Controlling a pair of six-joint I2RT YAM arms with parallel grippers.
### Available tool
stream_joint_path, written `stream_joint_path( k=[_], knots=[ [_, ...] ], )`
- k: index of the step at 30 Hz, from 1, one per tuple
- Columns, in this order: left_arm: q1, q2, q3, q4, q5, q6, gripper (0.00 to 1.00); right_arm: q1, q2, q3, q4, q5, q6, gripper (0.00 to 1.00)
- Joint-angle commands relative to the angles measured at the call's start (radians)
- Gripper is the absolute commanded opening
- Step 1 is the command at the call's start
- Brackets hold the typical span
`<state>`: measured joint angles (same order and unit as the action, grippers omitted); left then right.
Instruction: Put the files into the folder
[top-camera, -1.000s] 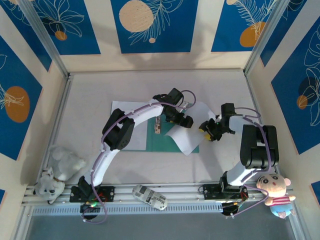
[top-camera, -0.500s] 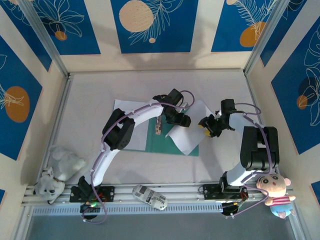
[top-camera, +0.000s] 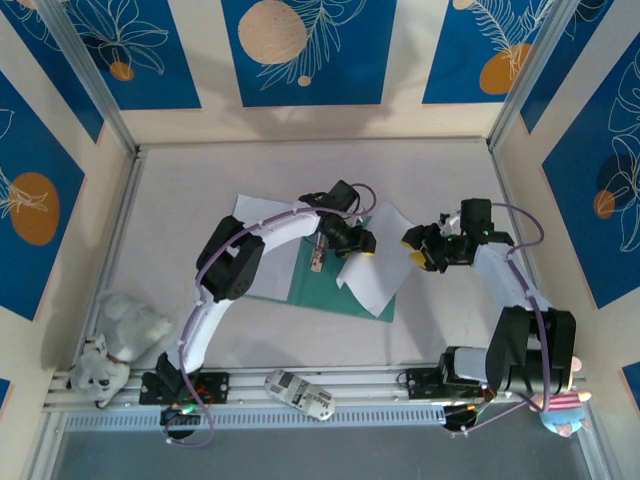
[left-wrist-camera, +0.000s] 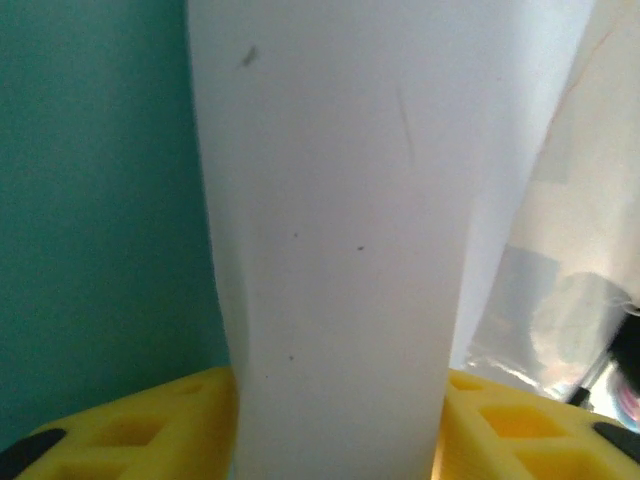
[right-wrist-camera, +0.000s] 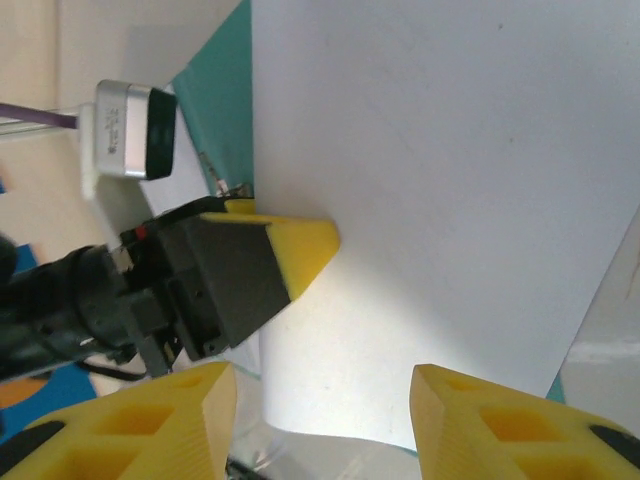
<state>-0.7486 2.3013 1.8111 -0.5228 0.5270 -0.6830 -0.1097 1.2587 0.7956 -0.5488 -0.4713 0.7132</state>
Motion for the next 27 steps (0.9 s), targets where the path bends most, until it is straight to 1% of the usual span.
stream_joint_path(
  k=[1, 5, 8, 11, 12, 15, 18, 21, 24, 27],
  knots=[
    [0.020, -0.083, -0.054, 0.114, 0.093, -0.133, 0.47, -0.012, -0.052, -0.028, -0.033, -0.123, 0.017, 0.50],
    [0.025, -0.132, -0.110, 0.176, 0.128, -0.206, 0.46, -0.021, -0.101, -0.047, -0.030, -0.175, 0.030, 0.52],
    [0.032, -0.168, -0.163, 0.250, 0.171, -0.270, 0.45, -0.035, -0.137, -0.097, 0.027, -0.246, 0.075, 0.53],
    [0.040, -0.208, -0.197, 0.280, 0.211, -0.311, 0.45, -0.021, -0.166, -0.147, 0.127, -0.351, 0.151, 0.53],
    [0.043, -0.224, -0.214, 0.296, 0.219, -0.331, 0.45, -0.015, -0.181, -0.164, 0.153, -0.363, 0.182, 0.53],
    [0.054, -0.262, -0.282, 0.384, 0.251, -0.399, 0.44, -0.013, -0.232, -0.206, 0.204, -0.371, 0.255, 0.53],
    [0.060, -0.293, -0.325, 0.411, 0.252, -0.425, 0.43, -0.017, -0.265, -0.229, 0.225, -0.385, 0.292, 0.54],
    [0.062, -0.315, -0.355, 0.425, 0.245, -0.432, 0.42, -0.017, -0.286, -0.240, 0.223, -0.391, 0.295, 0.55],
    [0.062, -0.315, -0.369, 0.400, 0.229, -0.408, 0.40, -0.022, -0.292, -0.258, 0.205, -0.383, 0.280, 0.55],
    [0.064, -0.317, -0.402, 0.432, 0.228, -0.423, 0.38, -0.028, -0.294, -0.284, 0.195, -0.380, 0.265, 0.55]
  ],
)
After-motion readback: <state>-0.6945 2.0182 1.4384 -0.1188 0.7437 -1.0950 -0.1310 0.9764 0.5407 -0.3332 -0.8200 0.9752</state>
